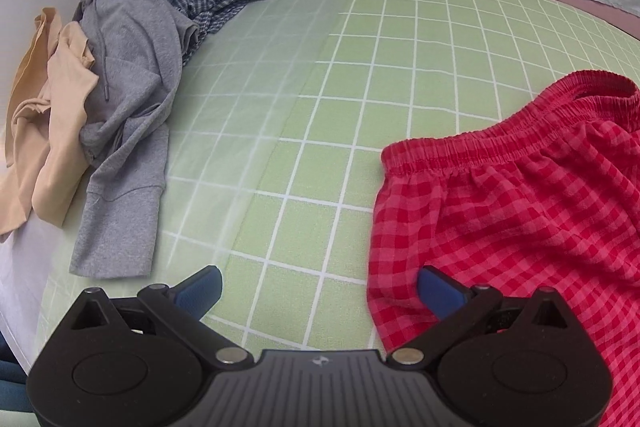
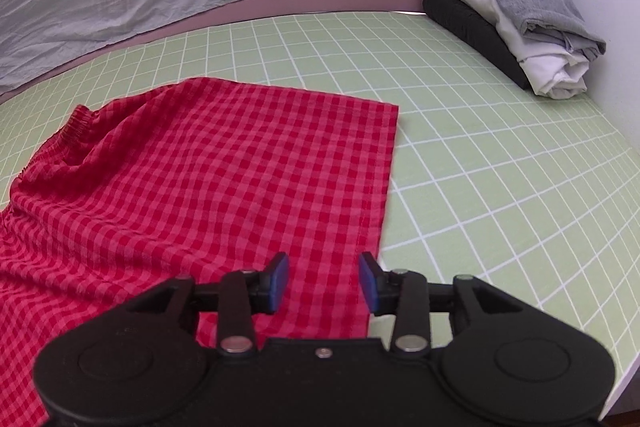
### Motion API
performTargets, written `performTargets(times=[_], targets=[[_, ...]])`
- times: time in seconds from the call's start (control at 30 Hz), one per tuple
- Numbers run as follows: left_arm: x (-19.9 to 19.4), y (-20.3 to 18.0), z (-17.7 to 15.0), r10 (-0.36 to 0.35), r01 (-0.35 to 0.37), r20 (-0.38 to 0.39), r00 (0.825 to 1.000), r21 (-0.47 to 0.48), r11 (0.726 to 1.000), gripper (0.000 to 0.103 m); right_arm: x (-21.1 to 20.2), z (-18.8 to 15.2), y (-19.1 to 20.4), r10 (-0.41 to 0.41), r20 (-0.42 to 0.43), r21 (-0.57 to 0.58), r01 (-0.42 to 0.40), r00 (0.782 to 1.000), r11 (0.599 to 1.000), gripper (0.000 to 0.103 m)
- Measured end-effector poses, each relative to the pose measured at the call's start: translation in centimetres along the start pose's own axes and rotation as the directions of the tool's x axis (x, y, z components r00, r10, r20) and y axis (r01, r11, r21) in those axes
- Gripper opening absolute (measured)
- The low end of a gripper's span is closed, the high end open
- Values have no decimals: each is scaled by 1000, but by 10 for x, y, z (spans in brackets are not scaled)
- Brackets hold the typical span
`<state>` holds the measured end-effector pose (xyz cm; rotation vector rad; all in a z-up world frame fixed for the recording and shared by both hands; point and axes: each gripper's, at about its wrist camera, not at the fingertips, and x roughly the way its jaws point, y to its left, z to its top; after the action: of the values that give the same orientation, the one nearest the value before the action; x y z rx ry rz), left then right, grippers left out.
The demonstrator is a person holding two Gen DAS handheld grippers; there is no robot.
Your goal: Fold clothes
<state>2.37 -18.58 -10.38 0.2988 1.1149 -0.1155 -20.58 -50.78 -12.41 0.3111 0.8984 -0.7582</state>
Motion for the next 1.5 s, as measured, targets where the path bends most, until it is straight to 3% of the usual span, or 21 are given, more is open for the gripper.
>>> performTargets(times=[0.2,0.43,0.6,0.8,0.9,1.07,1.17,1.4,1.5], targets=[[10,0,5,22,-25,-32,999,-82,996,103,28,39,27,69,34,-109,-65,997,992,49],[25,-8,21,70,-73,-42,997,-88,993,103,63,87,69,148,60,-222,-132,987,966,56],[29,-12,32,85,-87,-23,996,-64,994,103,82,95,90,215,47,-261,-196,975,945,59],[36,-17,50,100,-100,12,995,-36,994,103,90,93,117,306,8,-353,-284,952,892,65],[41,-17,61,91,-91,22,996,-29,995,103,96,95,129,312,6,-377,-286,950,881,67],[48,-17,74,85,-84,26,996,-41,996,103,108,109,137,263,56,-360,-226,963,905,67],[49,-17,78,84,-82,27,996,-50,995,103,108,116,136,274,74,-343,-234,959,910,67],[56,-19,93,95,-95,44,994,-13,995,103,111,111,147,379,-20,-503,-337,925,796,68],[62,-21,105,105,-105,53,993,-9,994,103,116,113,150,392,-42,-522,-355,919,776,68]])
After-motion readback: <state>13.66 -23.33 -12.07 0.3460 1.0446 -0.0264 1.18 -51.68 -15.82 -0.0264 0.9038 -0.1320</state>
